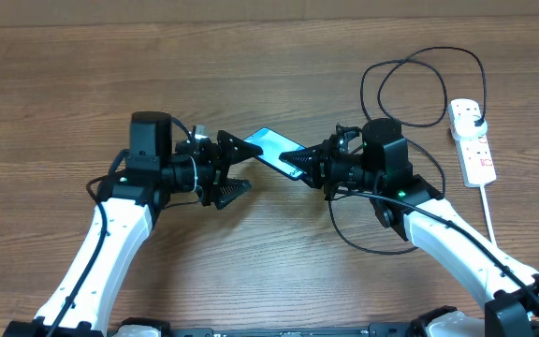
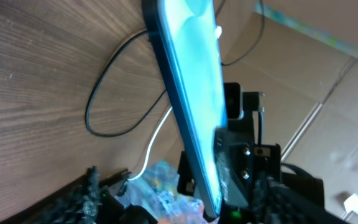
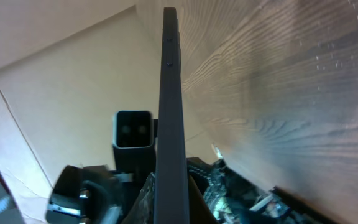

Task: Plug charger to phone and switch on socket
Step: 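Bring the phone back to the left gripper and regrasp it, then release the phone from the right gripper and move it toward the cable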

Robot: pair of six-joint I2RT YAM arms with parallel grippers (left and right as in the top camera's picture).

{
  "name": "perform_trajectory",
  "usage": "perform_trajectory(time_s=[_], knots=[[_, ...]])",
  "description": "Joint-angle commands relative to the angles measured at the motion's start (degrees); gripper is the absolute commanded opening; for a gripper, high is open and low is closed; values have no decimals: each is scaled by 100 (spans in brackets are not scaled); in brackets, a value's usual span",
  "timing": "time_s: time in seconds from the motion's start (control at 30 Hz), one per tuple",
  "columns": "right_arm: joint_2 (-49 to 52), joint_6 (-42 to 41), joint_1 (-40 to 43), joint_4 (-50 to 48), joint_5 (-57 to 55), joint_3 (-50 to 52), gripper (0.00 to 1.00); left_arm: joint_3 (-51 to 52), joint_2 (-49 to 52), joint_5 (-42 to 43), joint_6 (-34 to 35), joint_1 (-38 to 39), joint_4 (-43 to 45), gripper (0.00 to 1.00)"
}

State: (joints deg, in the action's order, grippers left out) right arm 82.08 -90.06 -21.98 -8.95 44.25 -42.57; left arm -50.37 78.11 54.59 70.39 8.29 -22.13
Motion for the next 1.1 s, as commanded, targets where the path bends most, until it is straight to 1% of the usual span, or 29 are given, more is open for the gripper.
perform_trajectory(time_s=[0.0,0.1,0.13,0.17,0.23,0.27,0.4,0.47,0.53,0.6,0.63,0.73,0.83,0.87,0.9,0.97,1.03,1.07], knots=[[-83,-448,-116,-81,173,-13,4,-20,118,-251,754,111,35,74],[-83,-457,-352,-83,236,-13,4,-20,118,-474,994,136,35,61],[-83,-472,-433,-81,232,-13,4,-20,118,-538,1082,144,35,59],[-83,-511,-535,-81,212,-13,4,-20,118,-614,1161,162,52,54],[-83,-667,-667,-81,208,-13,4,-20,118,-752,1198,192,103,51],[-83,-811,-748,-83,188,-13,4,-20,118,-798,1196,212,144,48],[-83,-1222,-925,-83,197,-13,4,-20,118,-966,1198,264,162,42],[-83,-1362,-984,-83,197,-13,4,-20,118,-1003,1200,267,164,41],[-83,-1569,-1078,-85,240,-13,4,-20,118,-1027,1263,267,186,34],[-83,-1766,-1213,-85,225,-13,4,-20,118,-1029,1329,267,247,30],[-83,-1799,-1261,-85,181,-13,4,-20,118,-1027,1344,267,291,30],[-83,-1799,-1344,-85,13,-13,4,-20,118,-1023,1368,267,439,25],[-83,-1818,-1344,-87,11,-13,4,-20,118,-1003,1471,267,507,23],[-83,-1816,-1344,-87,-9,-13,4,-20,118,-1003,1497,269,507,21],[-83,-1818,-1344,-87,-7,-13,4,-20,118,-1005,1499,267,507,19],[-83,-1816,-1344,-87,-7,-13,10,-20,118,-1019,1497,267,509,13],[-83,-1814,-1344,-85,-4,-13,16,-20,118,-1051,1497,267,507,5],[-83,-1814,-1344,-85,-4,-13,18,-20,118,-1128,1495,267,507,4]])
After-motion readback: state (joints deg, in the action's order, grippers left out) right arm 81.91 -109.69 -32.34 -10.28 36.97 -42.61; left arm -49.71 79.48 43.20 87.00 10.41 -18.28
